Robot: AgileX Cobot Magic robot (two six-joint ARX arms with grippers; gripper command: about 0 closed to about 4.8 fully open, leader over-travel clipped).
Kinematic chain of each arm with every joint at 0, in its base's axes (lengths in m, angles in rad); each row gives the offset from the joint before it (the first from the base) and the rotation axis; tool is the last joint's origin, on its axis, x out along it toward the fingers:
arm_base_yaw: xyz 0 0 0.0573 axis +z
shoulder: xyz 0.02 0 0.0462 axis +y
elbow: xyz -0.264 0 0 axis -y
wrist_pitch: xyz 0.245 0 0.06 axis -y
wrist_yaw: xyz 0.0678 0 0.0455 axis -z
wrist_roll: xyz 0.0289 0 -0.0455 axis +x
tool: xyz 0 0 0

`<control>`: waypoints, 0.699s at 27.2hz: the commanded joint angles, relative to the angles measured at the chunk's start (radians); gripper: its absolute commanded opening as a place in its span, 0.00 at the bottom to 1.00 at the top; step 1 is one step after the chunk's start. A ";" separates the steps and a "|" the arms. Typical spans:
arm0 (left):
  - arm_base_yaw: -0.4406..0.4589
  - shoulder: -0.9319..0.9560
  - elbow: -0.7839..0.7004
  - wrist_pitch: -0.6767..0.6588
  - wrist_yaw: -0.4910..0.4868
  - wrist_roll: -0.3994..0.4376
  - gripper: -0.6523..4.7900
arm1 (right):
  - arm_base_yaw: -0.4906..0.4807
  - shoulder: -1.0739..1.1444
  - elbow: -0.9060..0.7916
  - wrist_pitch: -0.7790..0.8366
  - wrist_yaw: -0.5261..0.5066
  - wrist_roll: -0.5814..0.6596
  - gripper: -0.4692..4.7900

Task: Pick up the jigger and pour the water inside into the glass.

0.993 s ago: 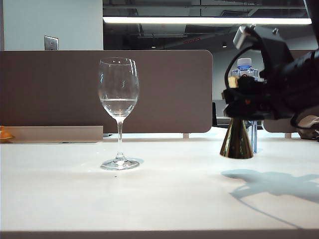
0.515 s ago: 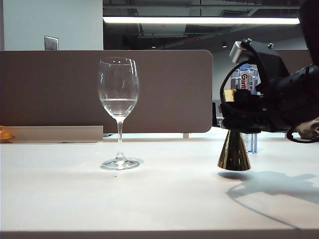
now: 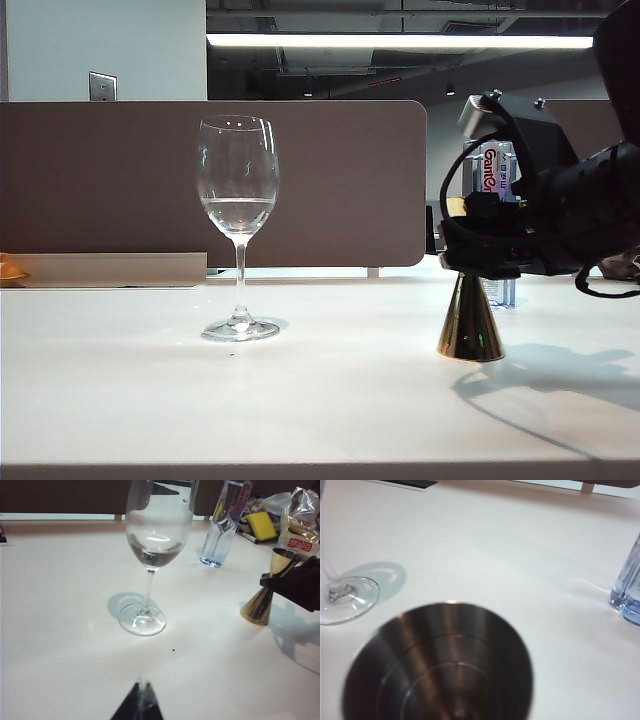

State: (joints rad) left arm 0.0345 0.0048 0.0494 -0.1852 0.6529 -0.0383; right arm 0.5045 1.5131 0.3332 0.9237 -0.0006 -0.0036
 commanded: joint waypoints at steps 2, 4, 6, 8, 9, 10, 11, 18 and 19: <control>0.001 0.001 0.005 0.006 0.002 0.004 0.11 | 0.000 -0.003 0.004 0.018 -0.003 0.003 0.46; 0.001 0.001 0.005 0.006 0.002 0.004 0.11 | 0.000 -0.004 0.004 0.020 -0.003 0.003 0.51; 0.001 0.001 0.005 0.006 0.002 0.004 0.11 | 0.000 -0.004 0.004 0.023 -0.003 0.004 0.52; 0.001 0.001 0.005 0.006 0.002 0.004 0.11 | 0.001 -0.005 0.004 0.024 -0.003 0.004 0.56; 0.001 0.001 0.005 0.006 0.002 0.004 0.11 | 0.001 -0.006 0.004 0.023 -0.002 0.004 0.64; 0.001 0.001 0.005 0.006 0.002 0.004 0.11 | 0.001 -0.011 0.003 0.023 -0.002 0.004 0.68; 0.001 0.001 0.005 0.006 0.002 0.004 0.11 | 0.001 -0.016 0.000 0.023 -0.002 0.004 0.69; 0.001 0.001 0.005 0.006 0.002 0.004 0.11 | 0.003 -0.176 -0.053 -0.109 0.001 0.004 0.69; 0.001 0.001 0.005 0.006 0.002 0.004 0.11 | 0.003 -0.199 -0.062 -0.113 0.001 0.004 0.69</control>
State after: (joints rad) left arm 0.0345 0.0048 0.0494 -0.1852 0.6529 -0.0383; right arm 0.5056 1.3430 0.2802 0.8192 -0.0002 -0.0010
